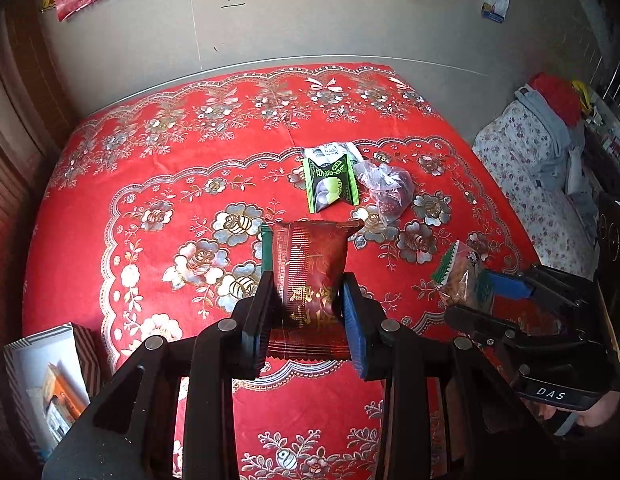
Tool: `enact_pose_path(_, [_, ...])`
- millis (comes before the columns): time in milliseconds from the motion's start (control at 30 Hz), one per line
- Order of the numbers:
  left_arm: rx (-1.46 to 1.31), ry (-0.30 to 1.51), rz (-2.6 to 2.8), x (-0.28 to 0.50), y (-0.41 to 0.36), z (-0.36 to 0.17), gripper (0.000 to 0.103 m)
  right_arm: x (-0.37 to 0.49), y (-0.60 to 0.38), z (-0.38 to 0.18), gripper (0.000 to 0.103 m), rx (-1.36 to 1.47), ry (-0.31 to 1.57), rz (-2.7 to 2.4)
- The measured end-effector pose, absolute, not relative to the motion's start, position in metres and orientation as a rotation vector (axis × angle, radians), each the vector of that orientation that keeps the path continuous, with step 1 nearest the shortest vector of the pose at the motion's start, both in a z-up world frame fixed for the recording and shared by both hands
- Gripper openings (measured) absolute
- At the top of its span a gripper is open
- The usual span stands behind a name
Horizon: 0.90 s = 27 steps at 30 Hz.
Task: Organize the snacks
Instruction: 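Carry the cookie pack and brown-red pack toward the white box with both tools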
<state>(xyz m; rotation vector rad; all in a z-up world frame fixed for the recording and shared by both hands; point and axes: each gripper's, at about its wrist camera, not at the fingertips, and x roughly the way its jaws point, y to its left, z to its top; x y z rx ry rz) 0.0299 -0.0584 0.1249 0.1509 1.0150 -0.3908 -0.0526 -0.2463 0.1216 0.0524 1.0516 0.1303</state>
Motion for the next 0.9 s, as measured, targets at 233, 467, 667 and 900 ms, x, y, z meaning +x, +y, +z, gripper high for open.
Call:
enact_pose_path(233, [0.117, 1.017, -0.366, 0.017, -0.040, 0.125, 0.031, -0.054, -0.229, 0.118, 0.047, 0.001, 1.092, 0.152])
enact_pose_path(467, [0.098, 1.022, -0.355, 0.005, -0.022, 0.124, 0.031, -0.062, -0.216, 0.119, 0.047, 0.000, 1.094, 0.150])
enact_pose_path(667, [0.091, 0.997, -0.350, -0.001, -0.011, 0.134, 0.031, -0.067, -0.211, 0.126, 0.047, 0.011, 1.081, 0.137])
enact_pose_path(900, [0.072, 0.956, -0.332, -0.010, 0.010, 0.147, 0.031, -0.066, -0.191, 0.132, 0.047, -0.022, 1.078, 0.151])
